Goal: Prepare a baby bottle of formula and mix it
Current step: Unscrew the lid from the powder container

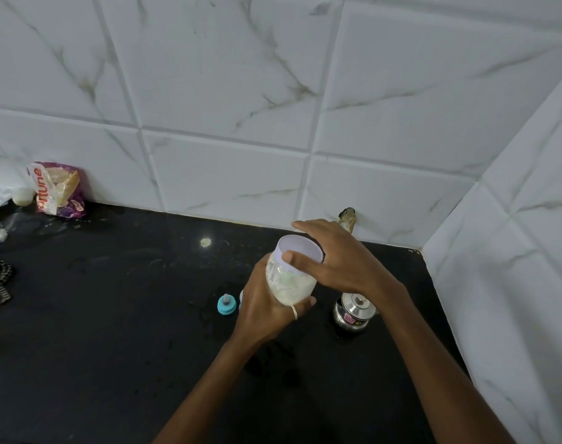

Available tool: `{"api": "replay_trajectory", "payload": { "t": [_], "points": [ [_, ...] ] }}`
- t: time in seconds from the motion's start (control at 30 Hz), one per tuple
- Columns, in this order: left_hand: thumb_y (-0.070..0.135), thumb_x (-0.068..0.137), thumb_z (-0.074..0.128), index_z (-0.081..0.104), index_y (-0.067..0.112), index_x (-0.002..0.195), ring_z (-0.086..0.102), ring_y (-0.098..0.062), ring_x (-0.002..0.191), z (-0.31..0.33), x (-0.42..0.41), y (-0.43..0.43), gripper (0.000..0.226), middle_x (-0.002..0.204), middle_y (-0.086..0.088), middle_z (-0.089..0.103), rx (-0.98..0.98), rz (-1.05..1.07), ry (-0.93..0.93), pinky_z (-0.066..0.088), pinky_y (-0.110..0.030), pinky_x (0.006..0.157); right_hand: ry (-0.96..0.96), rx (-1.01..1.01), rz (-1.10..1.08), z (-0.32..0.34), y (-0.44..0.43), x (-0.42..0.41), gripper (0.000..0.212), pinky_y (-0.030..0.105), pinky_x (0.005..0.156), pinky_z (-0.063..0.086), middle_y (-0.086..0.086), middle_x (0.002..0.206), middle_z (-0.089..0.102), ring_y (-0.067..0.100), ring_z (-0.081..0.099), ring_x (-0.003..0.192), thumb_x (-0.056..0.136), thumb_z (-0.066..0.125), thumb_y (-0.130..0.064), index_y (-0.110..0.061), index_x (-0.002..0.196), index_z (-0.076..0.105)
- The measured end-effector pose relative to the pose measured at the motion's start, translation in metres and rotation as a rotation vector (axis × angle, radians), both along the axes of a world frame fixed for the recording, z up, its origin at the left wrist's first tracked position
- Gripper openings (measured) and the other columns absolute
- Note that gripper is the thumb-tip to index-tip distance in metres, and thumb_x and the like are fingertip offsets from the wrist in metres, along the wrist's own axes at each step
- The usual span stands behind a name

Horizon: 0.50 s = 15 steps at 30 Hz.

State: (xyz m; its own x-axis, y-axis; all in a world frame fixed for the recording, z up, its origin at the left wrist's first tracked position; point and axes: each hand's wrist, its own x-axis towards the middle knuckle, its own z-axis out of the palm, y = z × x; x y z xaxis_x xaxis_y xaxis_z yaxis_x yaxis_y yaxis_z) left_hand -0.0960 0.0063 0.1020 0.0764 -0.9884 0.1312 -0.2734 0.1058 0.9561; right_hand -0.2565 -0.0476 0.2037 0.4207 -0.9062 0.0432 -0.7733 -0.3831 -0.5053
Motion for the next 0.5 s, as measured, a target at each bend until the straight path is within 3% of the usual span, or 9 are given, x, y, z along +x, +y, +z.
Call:
{"api": "replay_trajectory", "payload": {
  "t": [0.07,0.13,0.23,0.3,0.4,0.5],
  "points": [
    [0.032,0.058,0.100,0.043,0.047,0.126,0.058,0.011,0.106,-0.001,-0.002,-0.001,0.090,0.118,0.018,0.063,-0.029,0.021,-0.053,0.044,-0.006,0.089,0.013,-0.015,-0.072,0.007,0.003,0.006,0.099,0.043,0.106,0.047,-0.008,0.148,0.052,0.013,0.051,0.131,0.073,0.028,-0.096,-0.031,0.146,0.048],
    [0.035,0.060,0.098,0.044,0.045,0.129,0.057,0.008,0.109,0.002,-0.003,-0.004,0.088,0.122,0.019,0.061,-0.042,0.027,-0.052,0.044,-0.008,0.092,0.139,-0.083,-0.138,0.015,0.007,0.012,0.095,0.037,0.094,0.050,-0.005,0.137,0.060,0.017,0.058,0.121,0.076,0.028,-0.094,-0.027,0.139,0.056],
    [0.038,0.061,0.098,0.045,0.031,0.137,0.059,-0.004,0.115,-0.005,-0.004,-0.004,0.093,0.129,0.011,0.060,-0.043,0.008,-0.071,0.050,-0.025,0.096,0.388,-0.191,-0.186,0.019,0.013,0.022,0.092,0.034,0.073,0.042,-0.003,0.107,0.065,0.020,0.062,0.097,0.076,0.023,-0.096,-0.022,0.113,0.065],
    [0.040,0.059,0.098,0.044,0.026,0.137,0.061,-0.009,0.112,-0.004,-0.005,-0.003,0.095,0.126,0.008,0.062,-0.030,0.009,-0.075,0.053,-0.030,0.096,0.472,-0.243,-0.194,0.019,0.014,0.025,0.090,0.034,0.069,0.037,-0.003,0.096,0.063,0.021,0.062,0.089,0.076,0.024,-0.096,-0.019,0.100,0.063],
    [0.041,0.058,0.098,0.045,0.025,0.138,0.062,-0.007,0.111,-0.006,-0.005,-0.002,0.097,0.124,0.010,0.062,-0.020,0.016,-0.074,0.053,-0.030,0.096,0.483,-0.213,-0.155,0.022,0.014,0.024,0.082,0.033,0.072,0.036,-0.005,0.107,0.064,0.019,0.062,0.096,0.081,0.032,-0.090,-0.022,0.113,0.063],
    [0.038,0.060,0.098,0.043,0.032,0.141,0.059,0.000,0.114,-0.009,-0.004,-0.001,0.098,0.127,0.017,0.059,-0.014,0.010,-0.072,0.049,-0.020,0.096,0.370,-0.072,-0.059,0.023,0.014,0.017,0.066,0.033,0.080,0.040,-0.009,0.124,0.058,0.016,0.055,0.112,0.086,0.049,-0.077,-0.030,0.133,0.056]
  ]
}}
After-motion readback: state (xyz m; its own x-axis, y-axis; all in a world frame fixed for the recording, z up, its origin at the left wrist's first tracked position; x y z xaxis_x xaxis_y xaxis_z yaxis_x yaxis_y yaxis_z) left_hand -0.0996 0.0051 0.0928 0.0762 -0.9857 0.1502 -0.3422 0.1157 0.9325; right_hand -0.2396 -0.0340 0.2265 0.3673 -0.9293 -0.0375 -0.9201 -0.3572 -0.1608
